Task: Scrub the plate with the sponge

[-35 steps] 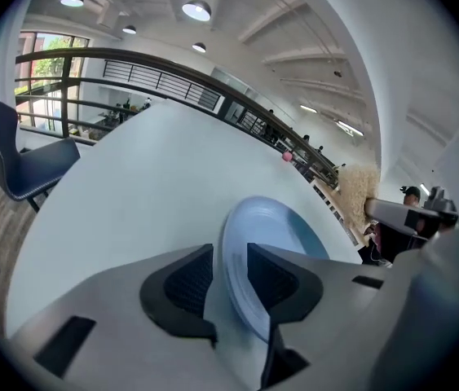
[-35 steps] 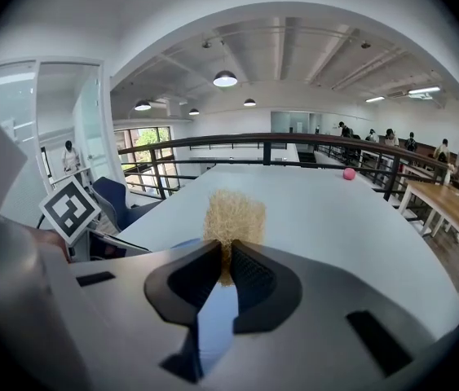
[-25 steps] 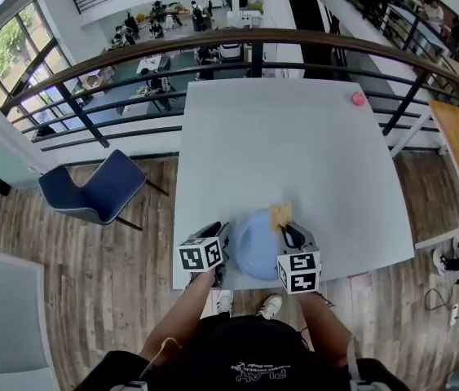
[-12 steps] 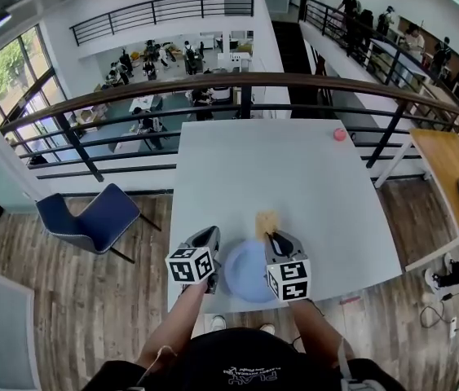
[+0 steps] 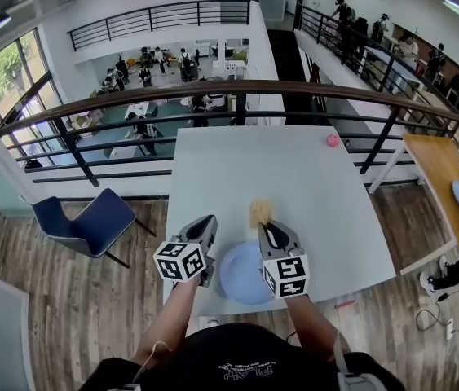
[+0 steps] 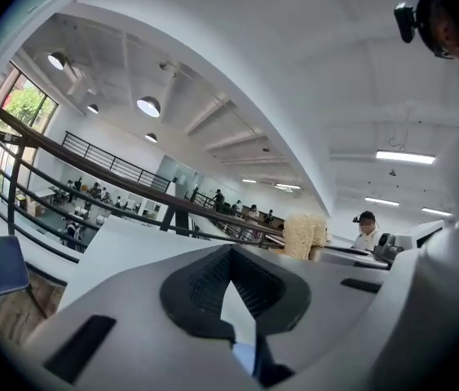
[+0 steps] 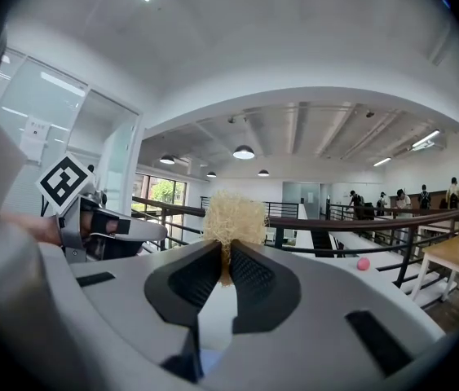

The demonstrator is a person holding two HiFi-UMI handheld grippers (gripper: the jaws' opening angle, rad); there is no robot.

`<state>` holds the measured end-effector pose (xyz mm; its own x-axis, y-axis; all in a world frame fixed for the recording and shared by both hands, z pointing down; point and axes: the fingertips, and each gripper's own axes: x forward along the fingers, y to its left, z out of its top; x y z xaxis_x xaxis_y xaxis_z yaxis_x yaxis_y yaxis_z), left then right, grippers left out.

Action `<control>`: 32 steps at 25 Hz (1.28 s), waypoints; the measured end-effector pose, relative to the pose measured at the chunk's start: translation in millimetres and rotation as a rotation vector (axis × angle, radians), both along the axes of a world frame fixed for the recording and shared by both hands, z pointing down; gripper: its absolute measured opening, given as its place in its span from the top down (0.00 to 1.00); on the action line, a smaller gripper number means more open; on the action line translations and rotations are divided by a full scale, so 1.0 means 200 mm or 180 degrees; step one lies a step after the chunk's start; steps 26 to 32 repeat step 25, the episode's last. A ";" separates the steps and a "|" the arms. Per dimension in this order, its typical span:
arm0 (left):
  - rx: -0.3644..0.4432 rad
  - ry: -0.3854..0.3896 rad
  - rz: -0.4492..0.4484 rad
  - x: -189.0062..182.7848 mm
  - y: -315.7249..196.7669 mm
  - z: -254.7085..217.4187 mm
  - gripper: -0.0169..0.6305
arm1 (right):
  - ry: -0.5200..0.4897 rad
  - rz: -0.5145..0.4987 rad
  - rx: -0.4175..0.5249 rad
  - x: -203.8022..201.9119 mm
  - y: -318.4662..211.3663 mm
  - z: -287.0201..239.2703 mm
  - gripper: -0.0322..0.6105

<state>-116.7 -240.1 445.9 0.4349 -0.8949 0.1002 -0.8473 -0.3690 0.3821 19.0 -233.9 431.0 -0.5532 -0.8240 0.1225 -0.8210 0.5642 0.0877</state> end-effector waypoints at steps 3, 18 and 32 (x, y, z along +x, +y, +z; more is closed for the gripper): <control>0.0025 -0.0092 0.0001 0.01 0.00 -0.02 0.95 | -0.0009 0.0033 0.0078 0.00 0.00 -0.04 0.88; 0.0038 -0.0143 0.0054 0.02 0.03 0.00 0.95 | -0.0059 0.0144 0.0138 0.02 0.02 -0.05 0.88; 0.0038 -0.0320 0.0053 0.04 0.04 0.02 0.95 | -0.0043 0.0126 0.0115 0.03 0.03 -0.02 0.88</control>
